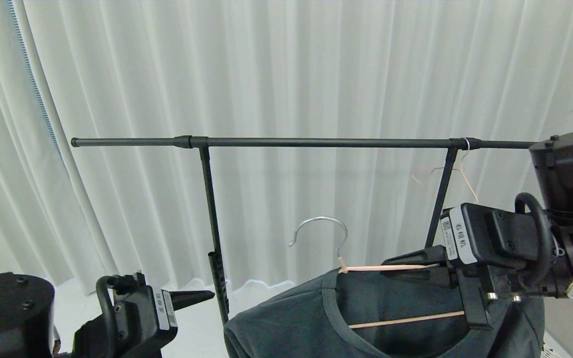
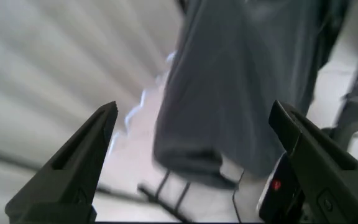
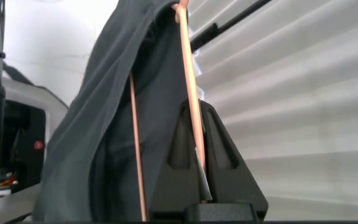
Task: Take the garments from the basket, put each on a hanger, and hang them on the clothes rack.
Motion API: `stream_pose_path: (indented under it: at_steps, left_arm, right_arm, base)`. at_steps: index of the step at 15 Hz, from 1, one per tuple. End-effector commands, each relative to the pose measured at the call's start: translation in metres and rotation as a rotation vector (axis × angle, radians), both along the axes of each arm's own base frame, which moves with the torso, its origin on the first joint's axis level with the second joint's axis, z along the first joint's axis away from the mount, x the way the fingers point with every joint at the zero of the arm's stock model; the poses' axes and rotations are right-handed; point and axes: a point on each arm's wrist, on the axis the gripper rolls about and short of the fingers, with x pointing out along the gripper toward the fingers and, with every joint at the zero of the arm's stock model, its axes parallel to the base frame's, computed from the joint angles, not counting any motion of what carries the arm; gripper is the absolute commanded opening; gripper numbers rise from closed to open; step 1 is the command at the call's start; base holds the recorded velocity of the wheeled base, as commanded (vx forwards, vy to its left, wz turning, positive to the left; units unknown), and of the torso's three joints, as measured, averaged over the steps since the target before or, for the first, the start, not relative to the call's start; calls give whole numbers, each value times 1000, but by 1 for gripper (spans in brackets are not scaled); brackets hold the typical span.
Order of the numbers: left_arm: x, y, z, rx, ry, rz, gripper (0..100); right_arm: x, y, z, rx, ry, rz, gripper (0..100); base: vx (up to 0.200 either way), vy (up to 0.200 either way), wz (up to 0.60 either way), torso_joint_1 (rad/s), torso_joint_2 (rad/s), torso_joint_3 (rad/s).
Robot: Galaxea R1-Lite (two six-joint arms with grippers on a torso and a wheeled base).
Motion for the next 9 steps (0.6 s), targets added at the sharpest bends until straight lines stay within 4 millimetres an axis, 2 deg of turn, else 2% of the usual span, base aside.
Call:
stream_pose_path:
  at_steps: [1,4,9]
  left_arm:
    - [6,12,-24,69,100,85,100]
    - [23,15,-42,125,202,154,100]
    - [34,18,-50,119,263,180,100]
  right_arm:
    - [-4,-6,7,24,-19,0,0]
    - [-5,-7,13,60,-42,12,0]
    - [-7,-8,21,102,-82,12,0]
  base:
    - [0,0,0,0,0,0]
    - [0,0,0,0,0,0]
    - [0,0,0,0,0,0]
